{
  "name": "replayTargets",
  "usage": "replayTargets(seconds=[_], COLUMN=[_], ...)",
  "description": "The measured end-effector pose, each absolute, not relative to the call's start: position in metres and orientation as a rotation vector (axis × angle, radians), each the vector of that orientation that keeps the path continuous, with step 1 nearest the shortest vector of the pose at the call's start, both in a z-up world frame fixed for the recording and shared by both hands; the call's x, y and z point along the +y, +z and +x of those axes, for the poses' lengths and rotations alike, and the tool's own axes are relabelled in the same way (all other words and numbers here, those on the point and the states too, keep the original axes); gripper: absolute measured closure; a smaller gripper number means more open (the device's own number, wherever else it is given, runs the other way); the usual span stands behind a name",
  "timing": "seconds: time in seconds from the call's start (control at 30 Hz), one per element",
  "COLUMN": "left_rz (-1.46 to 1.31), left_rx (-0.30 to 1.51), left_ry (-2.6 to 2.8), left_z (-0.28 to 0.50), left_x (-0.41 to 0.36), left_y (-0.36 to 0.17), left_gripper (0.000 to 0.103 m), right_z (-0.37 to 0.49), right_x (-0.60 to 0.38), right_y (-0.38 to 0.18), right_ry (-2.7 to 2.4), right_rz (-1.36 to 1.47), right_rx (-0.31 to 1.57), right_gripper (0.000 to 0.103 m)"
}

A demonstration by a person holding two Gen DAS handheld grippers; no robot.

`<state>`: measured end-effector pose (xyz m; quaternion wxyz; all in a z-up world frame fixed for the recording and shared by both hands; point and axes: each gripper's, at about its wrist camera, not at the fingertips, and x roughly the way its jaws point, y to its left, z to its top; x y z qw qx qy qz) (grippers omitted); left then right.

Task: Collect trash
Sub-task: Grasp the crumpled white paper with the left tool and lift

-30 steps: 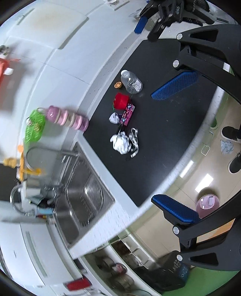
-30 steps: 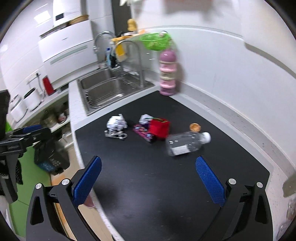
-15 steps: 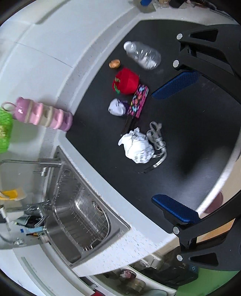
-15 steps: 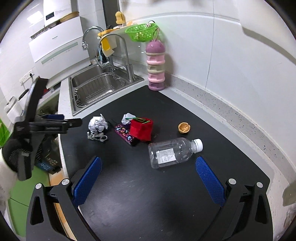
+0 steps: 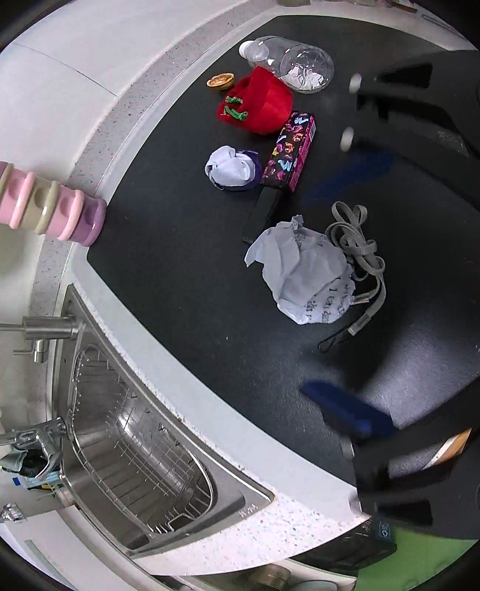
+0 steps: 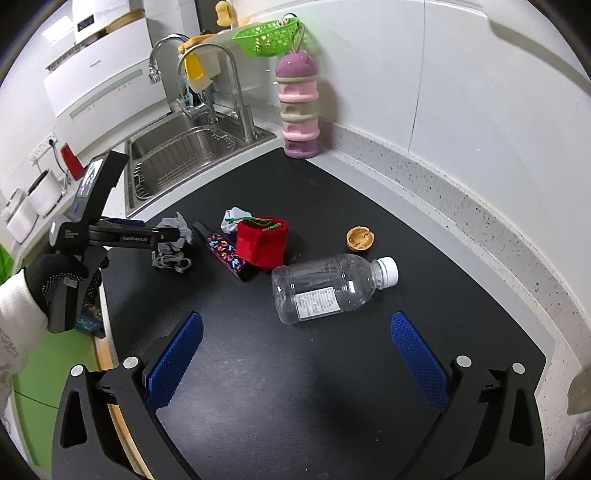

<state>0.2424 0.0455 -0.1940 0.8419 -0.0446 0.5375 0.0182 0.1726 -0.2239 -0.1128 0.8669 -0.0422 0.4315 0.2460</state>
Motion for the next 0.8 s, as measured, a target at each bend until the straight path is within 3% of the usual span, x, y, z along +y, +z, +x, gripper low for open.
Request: replayTargets(seconds=[0.03, 0.1, 0.2, 0.8], left_rz=[-0.089, -0.083, -0.083, -0.098], left_rx=[1.141, 1.143, 1.130, 1.028], left_ry=[0.033, 0.021, 0.015, 0.037], left_z=[0.243, 0.244, 0.243, 0.211], left_x=[0.044, 0.041, 0.039, 0.043], left_y=[-0.195, -0.196, -0.194, -0.143], left_gripper=[0.040, 0.054, 0.059, 0.062], right_z=[0.173, 0.175, 0.176, 0.215], right_x=[-0.224, -0.223, -0.221, -0.175], right_y=[-0.113, -0.114, -0.114, -0.119], right_ry=[0.515, 0.514, 0.518, 0.584], right_rz=[-0.088, -0.088, -0.088, -0.156], right_rx=[0.905, 0.906, 0.905, 0.907], right_gripper=[0.005, 0.005, 0.005, 0.005])
